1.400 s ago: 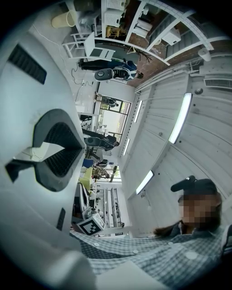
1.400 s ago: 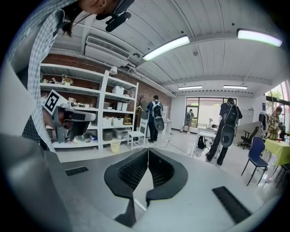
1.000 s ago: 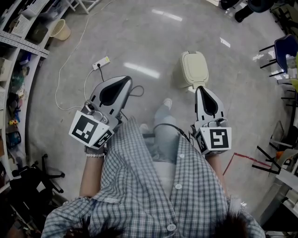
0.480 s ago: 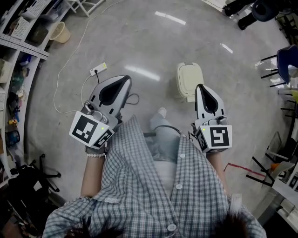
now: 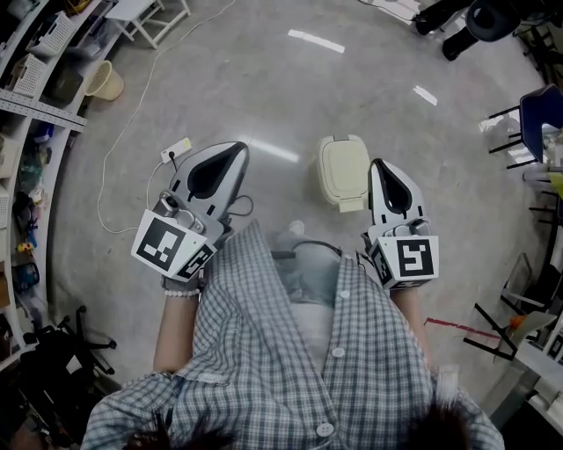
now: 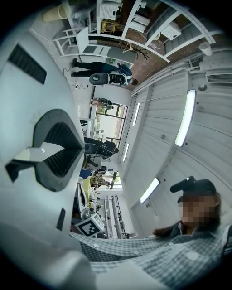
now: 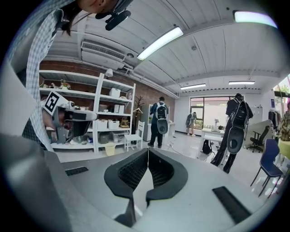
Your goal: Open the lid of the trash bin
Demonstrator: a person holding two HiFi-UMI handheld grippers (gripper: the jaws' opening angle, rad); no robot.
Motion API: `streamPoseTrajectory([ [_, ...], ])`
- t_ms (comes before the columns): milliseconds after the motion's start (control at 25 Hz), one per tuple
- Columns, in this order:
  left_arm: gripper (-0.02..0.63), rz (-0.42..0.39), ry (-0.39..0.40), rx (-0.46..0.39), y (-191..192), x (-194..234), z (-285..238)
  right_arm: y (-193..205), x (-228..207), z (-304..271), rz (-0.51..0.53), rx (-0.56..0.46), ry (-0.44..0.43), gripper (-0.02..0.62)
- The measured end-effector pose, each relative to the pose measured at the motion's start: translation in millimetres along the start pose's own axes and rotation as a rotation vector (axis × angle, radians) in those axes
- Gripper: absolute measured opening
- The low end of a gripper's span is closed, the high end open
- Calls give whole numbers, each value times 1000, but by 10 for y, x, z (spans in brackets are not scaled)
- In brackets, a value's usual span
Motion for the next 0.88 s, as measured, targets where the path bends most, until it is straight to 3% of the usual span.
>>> streamPoseTrajectory([
  [200, 5, -5, 12, 8, -17, -88, -375, 36, -325, -8, -11, -7, 10, 20],
  [400, 5, 62, 15, 0, -51, -166, -589, 67, -540, 25, -32, -17, 22, 20],
  [880, 5, 75, 72, 35, -26, -12, -946, 128, -658, -20, -67, -25, 102, 20],
])
Point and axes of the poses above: the fingertips, and each gripper's own axes: z backward along the fingers, x to its left, y out of its underside, the point moved 9 cm from there along z, backward along the fingers, and after that the axes turned 14 degrees about -y, right-handed, at the moved point
